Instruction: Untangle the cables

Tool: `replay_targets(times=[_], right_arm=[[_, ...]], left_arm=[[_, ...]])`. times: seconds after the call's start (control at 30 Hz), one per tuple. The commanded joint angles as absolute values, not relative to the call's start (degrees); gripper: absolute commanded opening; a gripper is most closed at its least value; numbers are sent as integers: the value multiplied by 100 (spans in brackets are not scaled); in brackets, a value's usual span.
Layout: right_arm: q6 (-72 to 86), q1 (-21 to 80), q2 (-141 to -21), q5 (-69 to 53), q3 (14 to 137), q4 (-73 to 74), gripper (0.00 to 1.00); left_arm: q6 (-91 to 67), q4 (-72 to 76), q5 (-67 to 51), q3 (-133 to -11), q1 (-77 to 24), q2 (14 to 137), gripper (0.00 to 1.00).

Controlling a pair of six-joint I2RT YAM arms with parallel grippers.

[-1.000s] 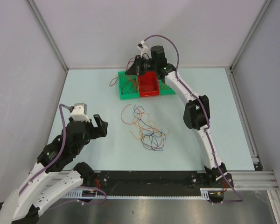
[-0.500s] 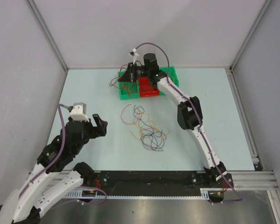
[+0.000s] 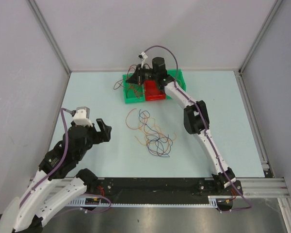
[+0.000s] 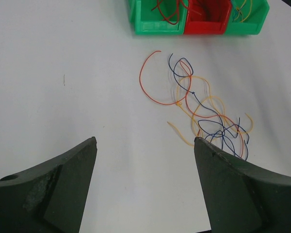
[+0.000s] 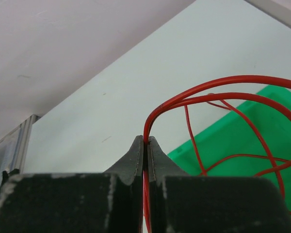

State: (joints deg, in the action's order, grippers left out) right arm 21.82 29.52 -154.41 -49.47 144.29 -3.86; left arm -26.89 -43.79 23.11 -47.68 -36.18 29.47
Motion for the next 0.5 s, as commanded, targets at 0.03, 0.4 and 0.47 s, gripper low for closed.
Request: replay_targets(times=[0.03, 0.4, 0.47], right_arm=[[1434, 2918, -15522, -4509, 14783, -405, 0], [950, 3146, -15136, -3622, 14476, 148, 57], [853, 3199, -15065, -3499, 14423, 281, 64]], left_arm=[[-2566, -4184, 2206, -4764, -3533, 2953, 86], [-2558, -4166, 2162, -4755, -3480, 2927, 85], [-2549, -4157, 2153, -4755, -3480, 2918, 86]])
